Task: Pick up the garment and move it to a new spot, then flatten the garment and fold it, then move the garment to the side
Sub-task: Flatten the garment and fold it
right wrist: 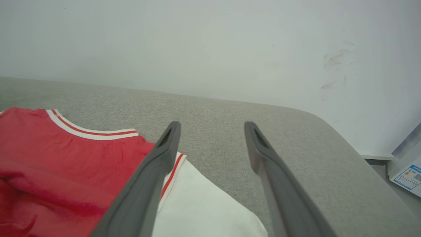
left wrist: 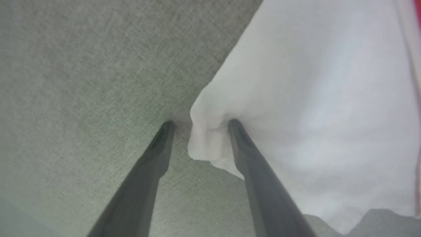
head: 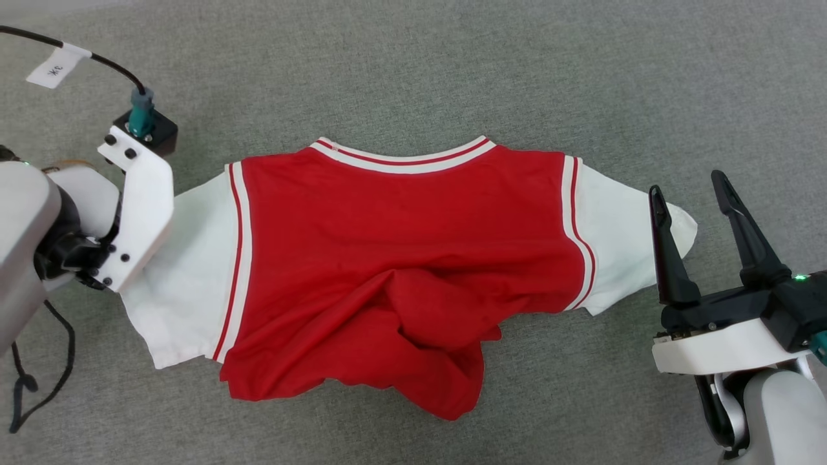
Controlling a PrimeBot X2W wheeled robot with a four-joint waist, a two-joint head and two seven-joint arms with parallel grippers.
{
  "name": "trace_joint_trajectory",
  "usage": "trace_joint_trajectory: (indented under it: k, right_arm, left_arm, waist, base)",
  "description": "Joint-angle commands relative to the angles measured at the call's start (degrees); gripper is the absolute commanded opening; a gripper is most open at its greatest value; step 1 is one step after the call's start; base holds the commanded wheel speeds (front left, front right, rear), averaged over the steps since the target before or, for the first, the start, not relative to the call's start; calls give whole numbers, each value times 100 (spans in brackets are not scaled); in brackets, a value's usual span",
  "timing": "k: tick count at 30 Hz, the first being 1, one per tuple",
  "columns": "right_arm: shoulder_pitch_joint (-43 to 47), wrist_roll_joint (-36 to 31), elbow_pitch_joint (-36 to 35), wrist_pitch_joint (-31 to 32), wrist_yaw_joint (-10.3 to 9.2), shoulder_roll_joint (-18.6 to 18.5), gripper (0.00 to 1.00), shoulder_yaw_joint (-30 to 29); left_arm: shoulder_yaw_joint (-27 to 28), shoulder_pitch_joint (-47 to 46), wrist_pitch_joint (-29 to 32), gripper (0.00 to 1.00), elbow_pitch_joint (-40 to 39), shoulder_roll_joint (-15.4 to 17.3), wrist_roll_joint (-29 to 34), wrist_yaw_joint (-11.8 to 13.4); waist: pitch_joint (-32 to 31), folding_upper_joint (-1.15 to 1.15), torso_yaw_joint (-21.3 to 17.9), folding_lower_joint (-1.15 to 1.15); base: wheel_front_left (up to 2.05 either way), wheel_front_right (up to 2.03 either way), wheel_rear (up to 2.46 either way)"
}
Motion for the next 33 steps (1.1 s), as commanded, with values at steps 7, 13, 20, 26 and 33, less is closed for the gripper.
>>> trace_joint_trajectory:
  k: [7,13,20,26,33]
  right_arm:
    - [-197,-77,49,-12,-4,-236,100,-189]
    - [-494,-88,18,307,-4,-931,100,-203]
    - [-820,483,14,1757,-5,-2095,100,409]
    - [-1432,2103,242,4092,-5,-3476,100,1690]
    - [-2365,3415,509,5953,-5,-4314,100,2865]
  left_arm:
    - [-251,232,-403,0,155,-15,-247,13]
    - [-288,377,-830,0,73,30,-456,13]
    - [-428,478,-1116,0,-158,96,-533,12]
    - [-550,426,-1362,0,-254,-59,-547,12]
    - [-671,159,-1526,0,-289,-211,-500,12]
  waist:
    - [-473,0,175,0]
    - [-978,0,387,0]
    - [-1195,0,649,0]
    - [-1166,0,845,0]
    - [-932,0,1046,0]
  base:
    - [0,0,0]
    - [0,0,0]
    - [0,0,0]
    - [0,0,0]
    - [0,0,0]
